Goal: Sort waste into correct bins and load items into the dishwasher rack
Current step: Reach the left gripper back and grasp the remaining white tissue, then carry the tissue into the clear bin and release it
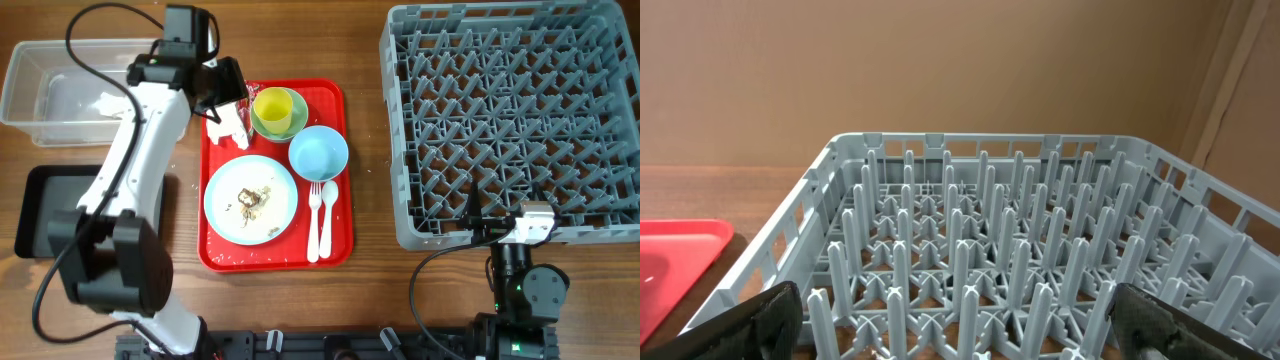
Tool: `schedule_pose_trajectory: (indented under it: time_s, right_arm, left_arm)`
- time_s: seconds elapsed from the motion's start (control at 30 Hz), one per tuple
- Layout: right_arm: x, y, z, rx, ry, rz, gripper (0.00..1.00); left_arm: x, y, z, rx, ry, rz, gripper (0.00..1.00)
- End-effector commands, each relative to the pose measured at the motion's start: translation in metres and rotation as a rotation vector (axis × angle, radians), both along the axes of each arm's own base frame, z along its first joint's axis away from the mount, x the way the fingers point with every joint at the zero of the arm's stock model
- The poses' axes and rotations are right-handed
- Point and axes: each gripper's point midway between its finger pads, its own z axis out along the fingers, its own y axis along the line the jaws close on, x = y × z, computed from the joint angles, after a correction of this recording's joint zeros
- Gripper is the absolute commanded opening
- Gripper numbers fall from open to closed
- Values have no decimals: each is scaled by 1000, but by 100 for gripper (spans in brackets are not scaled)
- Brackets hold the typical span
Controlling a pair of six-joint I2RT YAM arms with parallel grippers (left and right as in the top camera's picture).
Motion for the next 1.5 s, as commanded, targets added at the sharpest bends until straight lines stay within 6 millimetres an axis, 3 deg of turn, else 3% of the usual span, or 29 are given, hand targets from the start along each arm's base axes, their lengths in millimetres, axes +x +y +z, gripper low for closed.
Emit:
schedule_pose_trajectory:
  time_s: [0.0,0.2,0.33,0.57,0.77,0.97,1.03,1.07,1.13,1.23,1.47]
  right_arm:
    - [0,-3,1,-6,-5,-13,100]
    - [0,-3,1,-6,-5,-13,100]
    - [0,-3,1,-6,-5,-13,100]
    - [0,-3,1,-6,-5,-13,100]
    - [0,-3,1,-6,-5,-13,100]
    - [0,-3,1,-6,-5,-13,100]
    - [0,-3,1,-6,-5,-13,100]
    - [0,-3,1,-6,-5,-13,100]
    - [0,-3,1,-6,-5,-13,100]
    - [0,-3,1,-6,-5,-13,100]
    - [0,-3,1,-6,-5,-13,100]
  left_arm:
    - [3,20,-28,51,66,123,54]
    - [0,22,-80,63,186,129,52]
    - [-4,21,-98,71,235,126,51]
    - [-6,22,-103,73,247,126,48]
    - [-8,22,-123,80,288,124,48]
    - [-5,21,-125,76,279,119,46]
    - [-5,21,-125,76,279,119,35]
    - [-4,21,-125,75,278,120,24]
    - [-4,20,-121,70,271,118,4]
    - [-2,17,-98,48,226,114,4]
    - [-1,20,10,23,-15,123,4]
